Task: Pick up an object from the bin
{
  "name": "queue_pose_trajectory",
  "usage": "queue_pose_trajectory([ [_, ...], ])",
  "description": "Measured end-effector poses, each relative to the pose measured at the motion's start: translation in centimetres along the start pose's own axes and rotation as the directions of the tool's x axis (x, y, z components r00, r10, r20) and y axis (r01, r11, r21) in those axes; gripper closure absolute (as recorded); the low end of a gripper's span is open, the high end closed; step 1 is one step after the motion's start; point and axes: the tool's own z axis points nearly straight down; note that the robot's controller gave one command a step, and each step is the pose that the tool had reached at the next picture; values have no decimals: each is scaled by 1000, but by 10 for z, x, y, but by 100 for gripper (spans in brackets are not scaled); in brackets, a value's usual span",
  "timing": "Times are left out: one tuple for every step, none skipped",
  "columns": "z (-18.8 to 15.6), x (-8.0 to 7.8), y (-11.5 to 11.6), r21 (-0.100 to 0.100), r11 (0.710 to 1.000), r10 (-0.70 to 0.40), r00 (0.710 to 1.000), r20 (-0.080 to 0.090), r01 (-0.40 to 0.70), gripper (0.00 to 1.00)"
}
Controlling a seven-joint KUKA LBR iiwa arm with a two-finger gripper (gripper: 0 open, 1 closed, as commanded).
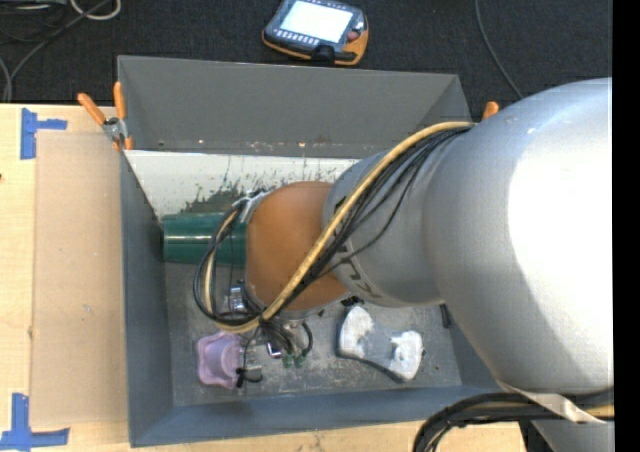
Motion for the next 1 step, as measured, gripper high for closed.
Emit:
queue_pose_trajectory([
  [1,8,4,0,1000,-13,1000,7,13,0],
])
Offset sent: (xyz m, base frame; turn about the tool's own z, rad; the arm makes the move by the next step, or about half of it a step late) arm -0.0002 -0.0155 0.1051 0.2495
